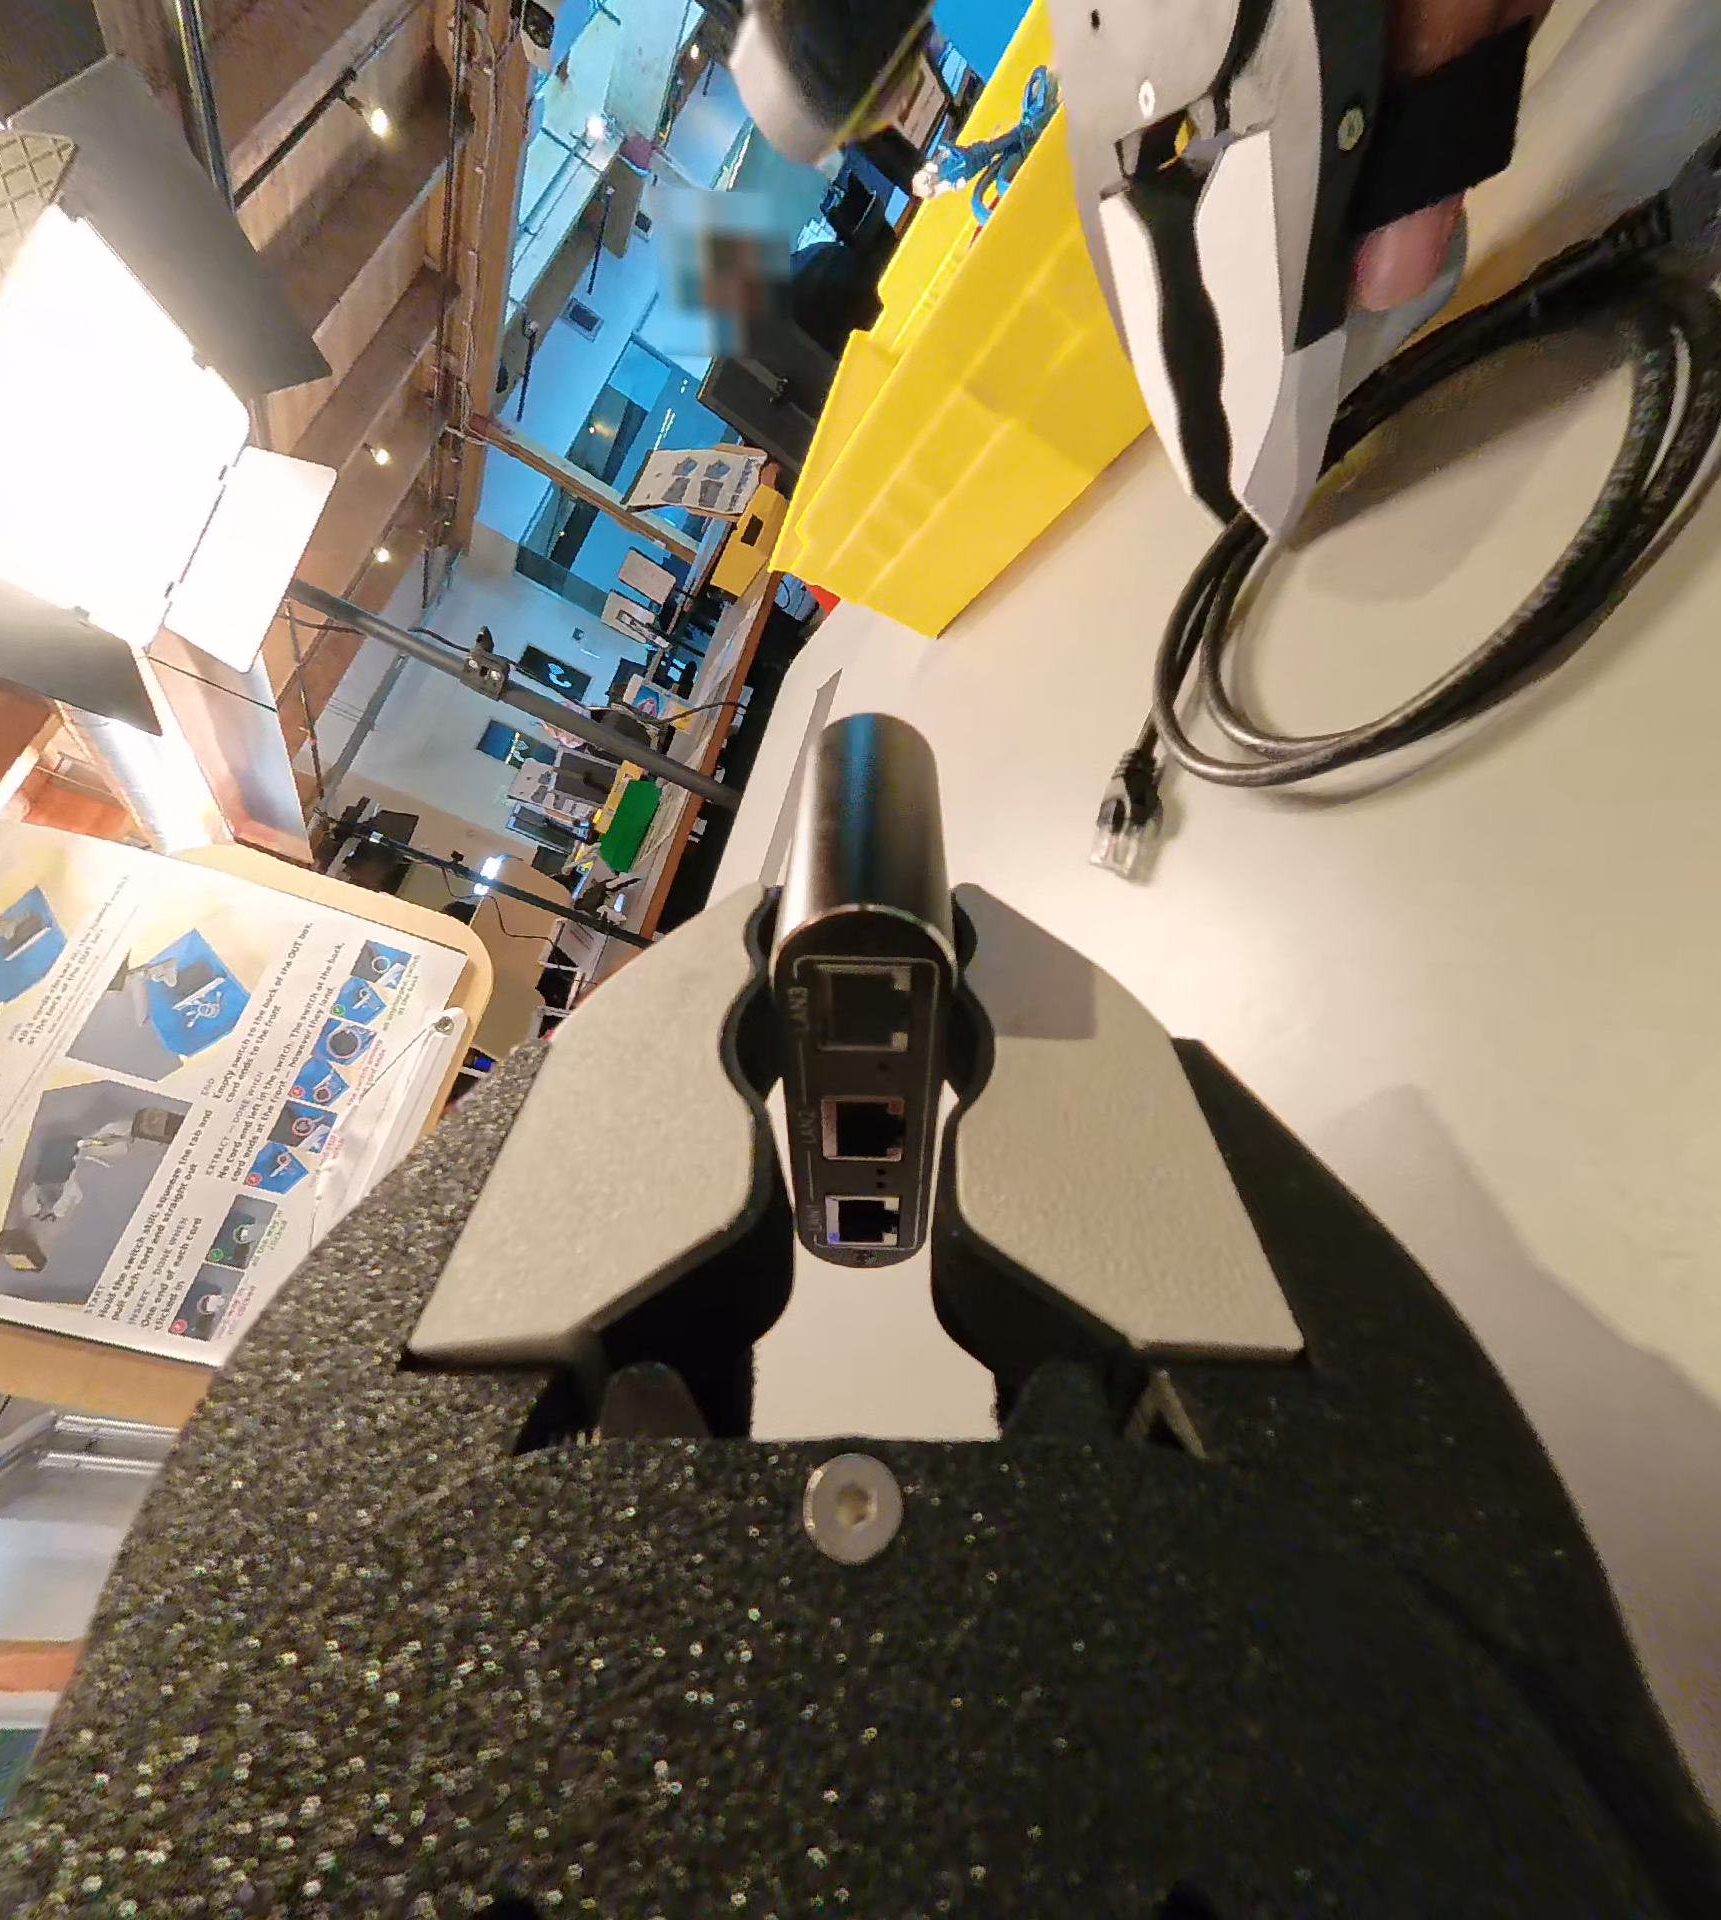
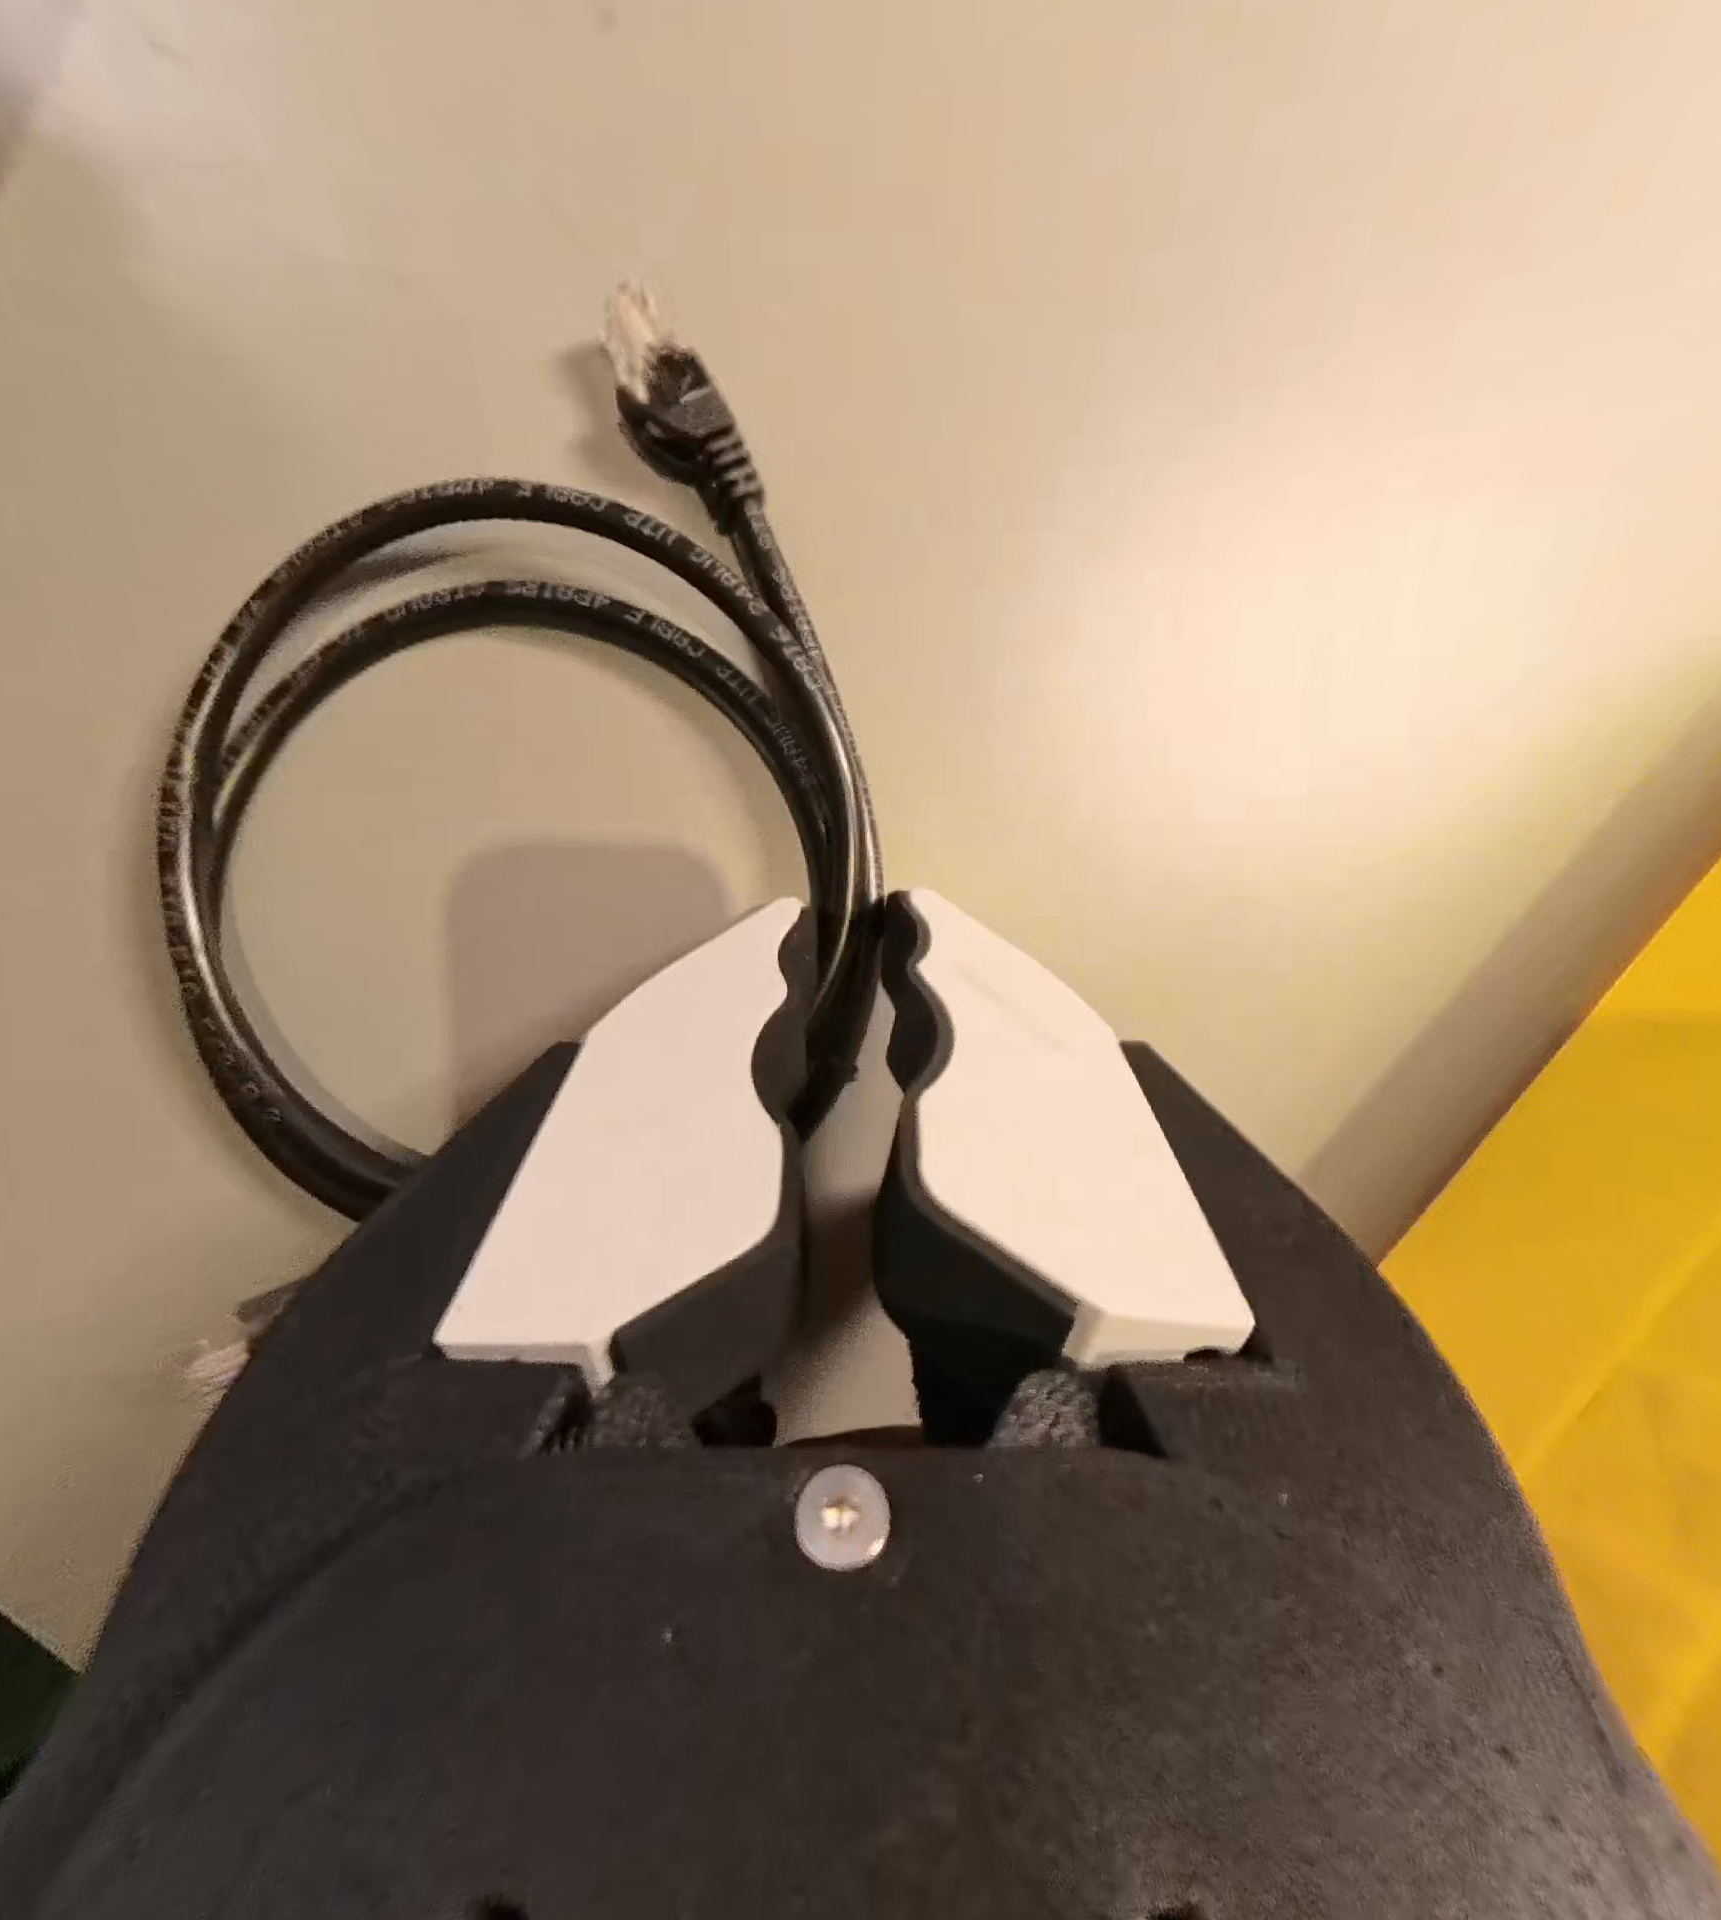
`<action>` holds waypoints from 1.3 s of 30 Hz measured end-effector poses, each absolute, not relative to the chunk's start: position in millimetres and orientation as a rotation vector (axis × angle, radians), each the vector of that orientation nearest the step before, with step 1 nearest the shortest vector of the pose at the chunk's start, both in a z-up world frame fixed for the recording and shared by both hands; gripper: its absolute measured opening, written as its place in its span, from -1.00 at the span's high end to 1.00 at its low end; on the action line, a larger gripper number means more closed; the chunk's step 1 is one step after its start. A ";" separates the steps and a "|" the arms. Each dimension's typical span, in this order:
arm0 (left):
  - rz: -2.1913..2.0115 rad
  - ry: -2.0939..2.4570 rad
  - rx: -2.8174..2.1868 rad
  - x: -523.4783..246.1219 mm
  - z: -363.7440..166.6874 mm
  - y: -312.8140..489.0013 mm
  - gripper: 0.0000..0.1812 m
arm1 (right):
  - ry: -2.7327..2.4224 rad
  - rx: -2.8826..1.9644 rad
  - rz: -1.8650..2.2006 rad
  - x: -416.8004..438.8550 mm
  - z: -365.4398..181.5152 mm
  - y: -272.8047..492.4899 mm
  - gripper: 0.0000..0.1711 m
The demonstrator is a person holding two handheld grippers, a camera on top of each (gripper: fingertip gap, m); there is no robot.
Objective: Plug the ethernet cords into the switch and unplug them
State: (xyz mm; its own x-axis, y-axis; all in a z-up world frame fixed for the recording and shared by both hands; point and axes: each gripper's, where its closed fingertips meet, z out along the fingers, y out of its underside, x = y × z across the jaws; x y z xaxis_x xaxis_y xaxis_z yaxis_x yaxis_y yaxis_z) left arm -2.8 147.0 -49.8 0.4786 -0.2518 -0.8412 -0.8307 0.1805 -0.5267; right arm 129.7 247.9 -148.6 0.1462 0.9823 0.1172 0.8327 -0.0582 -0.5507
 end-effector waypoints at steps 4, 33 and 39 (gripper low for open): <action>0.549 1.040 -1.363 -3.5 -47.2 146.5 0.69 | -1.621 -1.800 0.453 117.0 -112.9 249.6 0.88; 0.406 0.984 -1.407 0.9 -45.1 149.9 0.70 | -0.592 -1.547 0.415 254.8 16.6 374.3 0.70; 0.466 0.977 -1.431 -3.7 -47.8 154.1 0.70 | -1.085 -1.436 0.669 123.1 10.7 268.7 0.67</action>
